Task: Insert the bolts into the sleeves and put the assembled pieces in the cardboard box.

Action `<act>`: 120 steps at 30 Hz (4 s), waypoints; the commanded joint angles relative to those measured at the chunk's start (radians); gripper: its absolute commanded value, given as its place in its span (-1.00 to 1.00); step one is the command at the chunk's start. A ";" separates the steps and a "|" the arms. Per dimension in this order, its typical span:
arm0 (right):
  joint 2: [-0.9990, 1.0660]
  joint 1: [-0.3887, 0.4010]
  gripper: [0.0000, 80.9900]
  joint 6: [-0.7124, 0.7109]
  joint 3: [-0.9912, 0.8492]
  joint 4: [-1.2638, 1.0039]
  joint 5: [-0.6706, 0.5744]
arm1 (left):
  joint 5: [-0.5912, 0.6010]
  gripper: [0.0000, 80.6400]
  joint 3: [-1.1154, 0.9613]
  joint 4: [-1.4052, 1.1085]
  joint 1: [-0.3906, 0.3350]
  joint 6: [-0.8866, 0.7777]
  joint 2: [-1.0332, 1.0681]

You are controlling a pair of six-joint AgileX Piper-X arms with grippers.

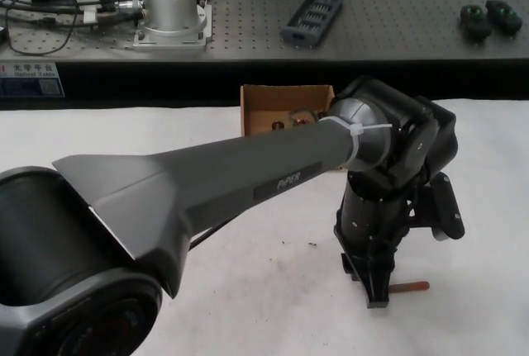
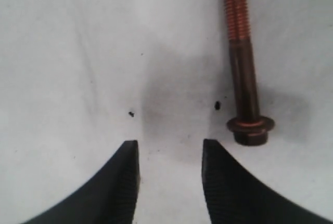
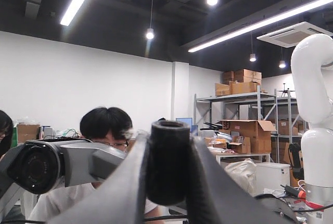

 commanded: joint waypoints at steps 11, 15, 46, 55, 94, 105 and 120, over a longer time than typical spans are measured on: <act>-0.004 -0.005 -0.82 -0.010 -0.010 0.000 0.005 | -0.063 -0.26 -0.001 0.062 -0.003 0.029 -0.052; -0.004 -0.005 -0.82 -0.010 -0.010 0.000 0.005 | 0.016 -0.26 -0.001 0.080 -0.008 0.020 -0.053; -0.004 -0.005 -0.82 -0.010 -0.010 0.000 0.005 | 0.227 0.12 -0.001 -0.097 -0.009 -0.038 0.009; -0.004 -0.005 -0.82 -0.010 -0.010 0.000 0.005 | 0.097 0.04 -0.001 -0.035 -0.009 -0.039 0.057; -0.004 -0.005 -0.82 -0.031 -0.010 0.018 0.007 | -0.058 -0.98 0.646 0.074 0.172 0.054 -0.645; -0.004 -0.005 -0.82 -0.028 -0.010 0.018 0.007 | -0.193 -0.98 1.099 -0.266 0.225 0.684 -0.890; -0.004 -0.005 -0.82 -0.028 -0.010 0.018 0.007 | -0.051 -0.99 1.261 -0.667 0.235 1.205 -0.880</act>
